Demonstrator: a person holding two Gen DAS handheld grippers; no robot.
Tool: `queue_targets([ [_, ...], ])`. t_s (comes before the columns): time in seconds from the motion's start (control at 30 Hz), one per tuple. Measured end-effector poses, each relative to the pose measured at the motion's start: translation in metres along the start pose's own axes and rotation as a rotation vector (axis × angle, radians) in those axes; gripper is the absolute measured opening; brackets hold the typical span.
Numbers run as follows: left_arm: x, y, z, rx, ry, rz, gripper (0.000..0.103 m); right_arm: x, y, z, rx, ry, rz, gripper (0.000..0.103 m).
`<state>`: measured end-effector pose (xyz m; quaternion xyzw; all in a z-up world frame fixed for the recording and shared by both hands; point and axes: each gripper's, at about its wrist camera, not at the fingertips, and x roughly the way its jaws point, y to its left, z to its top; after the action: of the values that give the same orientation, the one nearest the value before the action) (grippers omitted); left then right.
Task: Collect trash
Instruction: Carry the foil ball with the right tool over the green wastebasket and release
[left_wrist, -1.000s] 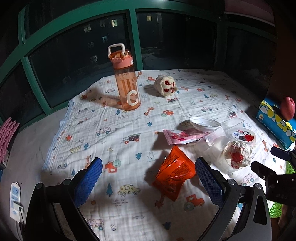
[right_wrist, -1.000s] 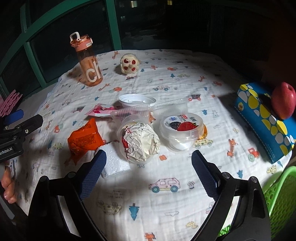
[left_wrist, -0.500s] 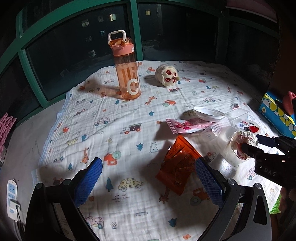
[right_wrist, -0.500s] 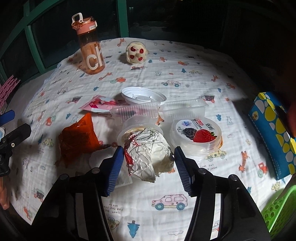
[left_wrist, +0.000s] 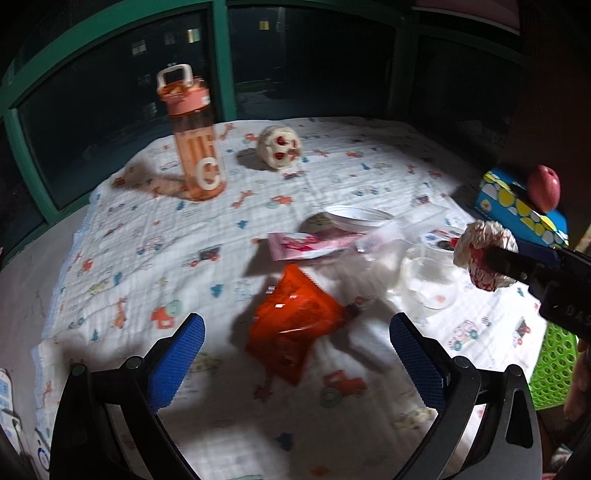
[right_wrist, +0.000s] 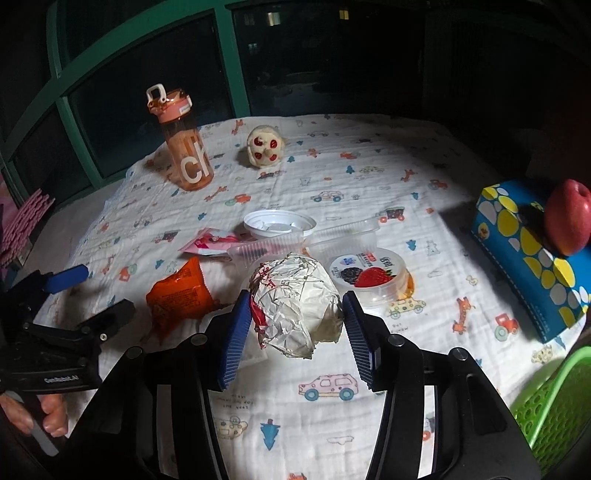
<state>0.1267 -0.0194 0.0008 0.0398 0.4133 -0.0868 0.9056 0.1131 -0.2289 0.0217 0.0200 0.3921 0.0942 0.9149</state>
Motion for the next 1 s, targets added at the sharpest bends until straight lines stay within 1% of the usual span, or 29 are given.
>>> queue_targets([
  [0.23, 0.012, -0.056, 0.003, 0.091, -0.014, -0.097, 0.097, -0.045, -0.035, -0.019, 0.067, -0.035, -0.061, 0.050],
  [0.37, 0.025, -0.084, 0.005, 0.151, -0.016, -0.130, 0.096, -0.068, -0.059, -0.036, 0.110, -0.046, -0.108, 0.050],
  [0.47, 0.038, -0.098, 0.007, 0.169, -0.003, -0.155, 0.096, -0.084, -0.078, -0.050, 0.149, -0.053, -0.144, 0.050],
  [0.5, 0.043, -0.102, 0.008, 0.170, 0.001, -0.160, 0.095, -0.089, -0.084, -0.055, 0.163, -0.056, -0.158, 0.050],
  [0.57, 0.052, -0.103, 0.010, 0.159, 0.022, -0.177, 0.088, -0.098, -0.098, -0.065, 0.188, -0.062, -0.178, 0.050],
  [0.6, 0.058, -0.104, 0.011, 0.147, 0.043, -0.200, 0.084, -0.102, -0.104, -0.070, 0.201, -0.064, -0.189, 0.050],
  [0.63, 0.063, -0.105, 0.011, 0.142, 0.056, -0.213, 0.082, -0.106, -0.110, -0.075, 0.214, -0.065, -0.197, 0.050],
  [0.8, 0.076, -0.109, 0.008, 0.147, 0.075, -0.162, 0.082, -0.116, -0.136, -0.096, 0.275, -0.057, -0.227, 0.050],
  [0.9, 0.082, -0.113, 0.007, 0.171, 0.078, -0.132, 0.082, -0.118, -0.149, -0.108, 0.303, -0.045, -0.241, 0.050],
  [1.0, 0.088, -0.116, 0.009, 0.182, 0.086, -0.122, 0.082, -0.121, -0.159, -0.117, 0.325, -0.039, -0.254, 0.051],
])
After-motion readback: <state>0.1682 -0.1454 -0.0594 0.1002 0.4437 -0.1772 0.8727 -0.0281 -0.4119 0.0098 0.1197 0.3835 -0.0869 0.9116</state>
